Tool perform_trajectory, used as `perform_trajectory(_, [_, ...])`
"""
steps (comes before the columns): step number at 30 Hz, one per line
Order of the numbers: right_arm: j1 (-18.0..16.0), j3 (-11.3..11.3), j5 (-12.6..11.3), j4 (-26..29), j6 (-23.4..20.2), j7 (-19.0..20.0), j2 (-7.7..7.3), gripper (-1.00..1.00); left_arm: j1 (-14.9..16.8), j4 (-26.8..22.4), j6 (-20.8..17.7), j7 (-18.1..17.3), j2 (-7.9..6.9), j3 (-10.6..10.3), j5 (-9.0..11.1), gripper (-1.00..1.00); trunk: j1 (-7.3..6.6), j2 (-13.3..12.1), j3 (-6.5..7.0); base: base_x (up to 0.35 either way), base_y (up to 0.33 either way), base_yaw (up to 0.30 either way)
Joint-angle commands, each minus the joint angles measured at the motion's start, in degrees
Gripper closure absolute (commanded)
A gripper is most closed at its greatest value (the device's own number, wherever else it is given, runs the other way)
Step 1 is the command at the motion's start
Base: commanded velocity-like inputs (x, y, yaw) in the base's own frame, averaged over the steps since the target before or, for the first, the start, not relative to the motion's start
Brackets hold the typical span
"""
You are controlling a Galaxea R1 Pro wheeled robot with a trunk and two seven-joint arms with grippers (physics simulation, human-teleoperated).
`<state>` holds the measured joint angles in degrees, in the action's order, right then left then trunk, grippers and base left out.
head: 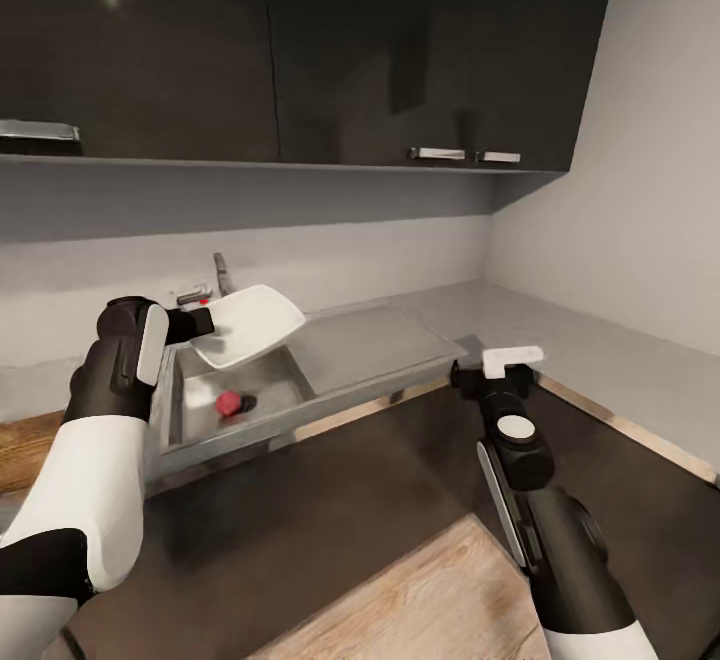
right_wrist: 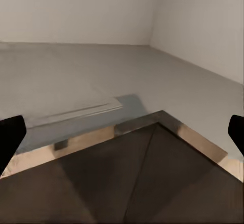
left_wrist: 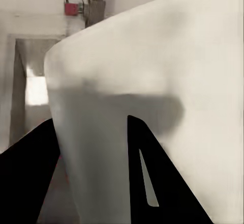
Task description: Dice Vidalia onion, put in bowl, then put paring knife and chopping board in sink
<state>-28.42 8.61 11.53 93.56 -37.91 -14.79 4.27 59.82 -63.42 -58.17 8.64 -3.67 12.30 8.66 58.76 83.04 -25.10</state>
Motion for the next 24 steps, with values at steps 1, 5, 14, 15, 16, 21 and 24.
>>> perform_trajectory(1, [-0.06,0.09,0.23,0.04,-0.41,-0.15,0.00,-1.00,0.03,-0.01,-0.19,0.50,0.00,0.00,0.69,1.00,-0.03,0.04,-0.07,-0.302,0.172,0.279])
perform_trajectory(5, [-0.06,0.09,0.23,0.04,-0.41,-0.15,-0.03,-1.00,0.03,0.12,-0.19,0.50,0.00,0.00,0.67,1.00,-0.03,0.04,-0.07,-0.294,0.183,0.279])
perform_trajectory(14, [-0.06,0.09,0.23,0.04,-0.41,-0.15,0.01,-1.00,0.03,0.30,-0.19,0.50,-0.02,0.00,0.71,1.00,-0.03,0.04,-0.07,-0.279,0.198,0.279])
perform_trajectory(15, [-0.06,0.09,0.24,0.04,-0.41,-0.15,0.00,-1.00,0.03,0.31,-0.19,0.50,-0.02,0.00,0.70,1.00,-0.03,0.04,-0.07,-0.216,0.234,0.279])
perform_trajectory(16, [-0.06,0.09,0.24,0.04,-0.41,-0.15,-0.01,-1.00,0.03,0.31,-0.19,0.50,-0.02,0.00,0.71,1.00,-0.03,0.04,-0.07,-0.183,0.247,0.279])
perform_trajectory(21, [-0.06,0.09,0.24,0.04,-0.41,-0.15,-0.04,-1.00,0.03,0.31,-0.19,0.50,-0.06,0.00,0.70,1.00,-0.03,0.04,-0.07,-0.054,0.286,0.279])
perform_trajectory(24, [-0.06,0.09,0.24,0.04,-0.41,-0.15,-0.05,-1.00,0.03,0.31,-0.19,0.50,-0.10,0.00,0.67,1.00,-0.03,0.04,-0.07,0.065,0.288,0.278])
